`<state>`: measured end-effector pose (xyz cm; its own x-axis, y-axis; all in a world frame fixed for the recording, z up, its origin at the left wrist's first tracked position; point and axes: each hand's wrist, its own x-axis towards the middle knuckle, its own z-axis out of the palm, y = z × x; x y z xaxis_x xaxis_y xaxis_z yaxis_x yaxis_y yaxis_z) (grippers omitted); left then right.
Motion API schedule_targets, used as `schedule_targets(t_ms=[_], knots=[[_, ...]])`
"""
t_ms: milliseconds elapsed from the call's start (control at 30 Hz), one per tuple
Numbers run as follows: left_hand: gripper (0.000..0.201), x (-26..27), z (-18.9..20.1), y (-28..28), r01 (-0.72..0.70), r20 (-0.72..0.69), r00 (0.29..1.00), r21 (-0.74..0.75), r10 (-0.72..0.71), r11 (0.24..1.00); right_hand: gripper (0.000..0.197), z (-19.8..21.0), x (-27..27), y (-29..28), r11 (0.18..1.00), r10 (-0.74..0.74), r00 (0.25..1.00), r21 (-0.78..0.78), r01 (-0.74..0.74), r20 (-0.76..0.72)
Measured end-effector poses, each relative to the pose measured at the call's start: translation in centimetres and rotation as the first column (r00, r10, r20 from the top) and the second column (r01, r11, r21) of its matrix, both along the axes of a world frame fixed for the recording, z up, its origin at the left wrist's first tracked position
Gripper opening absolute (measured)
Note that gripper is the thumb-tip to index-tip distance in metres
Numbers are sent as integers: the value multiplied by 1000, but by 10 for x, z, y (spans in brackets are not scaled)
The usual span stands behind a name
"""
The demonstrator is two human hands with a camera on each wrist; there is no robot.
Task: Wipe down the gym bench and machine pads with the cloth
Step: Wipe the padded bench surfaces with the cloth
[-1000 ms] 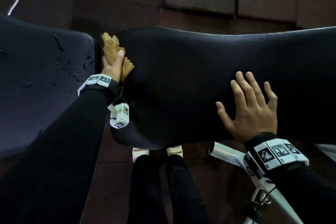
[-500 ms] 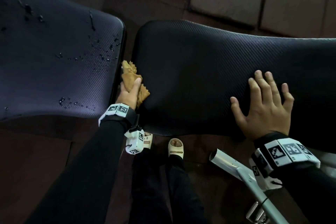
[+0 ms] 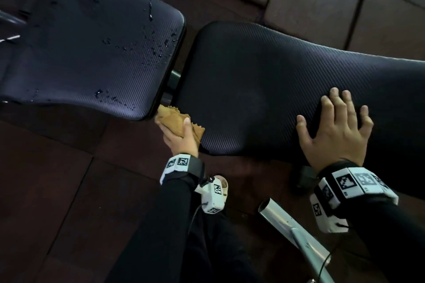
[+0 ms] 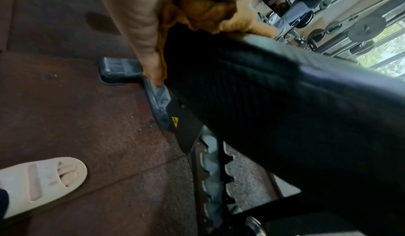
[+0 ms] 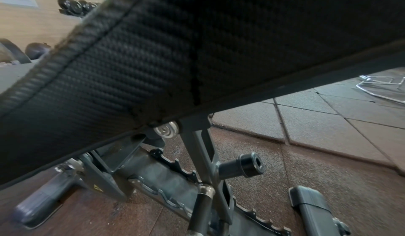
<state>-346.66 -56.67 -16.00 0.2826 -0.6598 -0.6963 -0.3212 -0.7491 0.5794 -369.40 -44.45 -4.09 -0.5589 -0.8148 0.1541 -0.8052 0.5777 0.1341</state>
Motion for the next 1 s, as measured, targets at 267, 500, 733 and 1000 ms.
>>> schedule_targets(t_ms=[267,500,733,1000], knots=[[95,-76,60,75,17,-86,996,7,-17,1000,57,0,0,0,1000,0,1000,-5,1,19],[100,-86,63,86,14,-181,984,26,-9,1000,56,0,-1,-1,1000,7,1000,-23,-6,27],[97,-85,73,82,82,-161,984,34,-75,996,56,-1,-1,0,1000,10,1000,-19,-10,23],[91,-66,59,66,200,-78,977,35,-197,979,57,0,0,-1,1000,-5,1000,12,5,24]])
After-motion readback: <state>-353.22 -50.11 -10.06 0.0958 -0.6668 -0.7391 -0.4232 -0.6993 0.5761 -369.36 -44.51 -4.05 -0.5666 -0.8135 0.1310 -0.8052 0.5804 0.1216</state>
